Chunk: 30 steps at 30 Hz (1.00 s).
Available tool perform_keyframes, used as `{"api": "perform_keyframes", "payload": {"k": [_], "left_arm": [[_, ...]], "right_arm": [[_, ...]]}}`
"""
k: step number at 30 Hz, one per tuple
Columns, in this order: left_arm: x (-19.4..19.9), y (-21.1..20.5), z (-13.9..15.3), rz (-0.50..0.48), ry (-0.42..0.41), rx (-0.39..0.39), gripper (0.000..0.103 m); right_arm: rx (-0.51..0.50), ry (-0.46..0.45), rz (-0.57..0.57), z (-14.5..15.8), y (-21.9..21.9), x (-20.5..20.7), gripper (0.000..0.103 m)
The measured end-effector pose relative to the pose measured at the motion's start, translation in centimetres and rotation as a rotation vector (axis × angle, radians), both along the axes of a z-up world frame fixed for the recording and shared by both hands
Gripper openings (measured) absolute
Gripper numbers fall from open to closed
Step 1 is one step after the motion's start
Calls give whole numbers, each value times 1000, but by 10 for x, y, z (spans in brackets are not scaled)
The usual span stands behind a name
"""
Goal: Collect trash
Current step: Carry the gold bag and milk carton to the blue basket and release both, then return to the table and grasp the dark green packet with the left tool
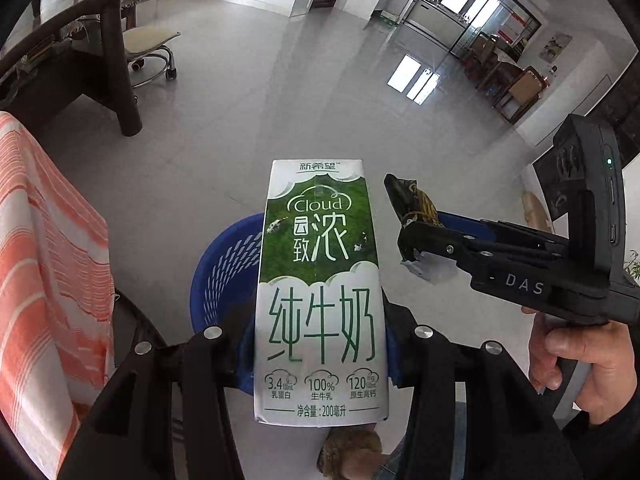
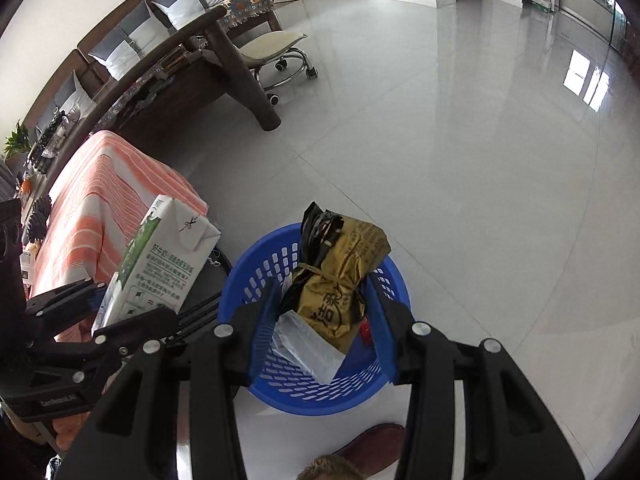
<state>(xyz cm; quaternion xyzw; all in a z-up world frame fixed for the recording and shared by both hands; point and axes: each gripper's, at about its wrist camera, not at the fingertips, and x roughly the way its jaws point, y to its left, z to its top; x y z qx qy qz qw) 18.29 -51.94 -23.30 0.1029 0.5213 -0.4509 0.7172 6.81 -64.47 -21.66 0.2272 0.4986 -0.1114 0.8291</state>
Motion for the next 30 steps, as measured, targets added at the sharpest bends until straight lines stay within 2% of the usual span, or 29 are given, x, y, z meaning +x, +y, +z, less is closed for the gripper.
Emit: {"api": "perform_keyframes", "payload": {"k": [3,4,5,6,9,12,15,18,21,26,28,30], "left_arm": [[2,-1,-7,-10,-2,-2,52],[0,-1,-8,-9,-3,-1,64],[3,-2,-9,0,-8,-1,79],[6,-2,-9,14,-16,-6,82],[14,3,-3,42,-15,-22,83],[13,15,17,49,-49,-51,83],[1,34,48,51,-116,-84,88],[-15,68,76,64,-180,-116,93],[-33,111,89,100,-224,-105,95],[-54,201,74,191,-257,-22,95],[-56,242,65,240,-262,25,95],[-58,284,60,297,-272,61,95]], "right_arm": [[28,-5,-13,-4,-5,0,45],[38,-8,-17,-5,-6,1,48],[51,-9,-19,-8,-7,2,63],[56,-9,-22,-10,-8,1,74],[50,-17,-36,-7,-11,0,74],[38,-51,-66,1,-14,-3,76],[-12,-83,-83,11,-11,-4,86],[-117,-124,-63,27,1,-3,88],[-225,-155,-32,43,16,0,89],[-364,-246,52,70,65,4,91],[-382,-299,113,79,96,5,94],[-357,-352,185,84,132,7,96]]}}
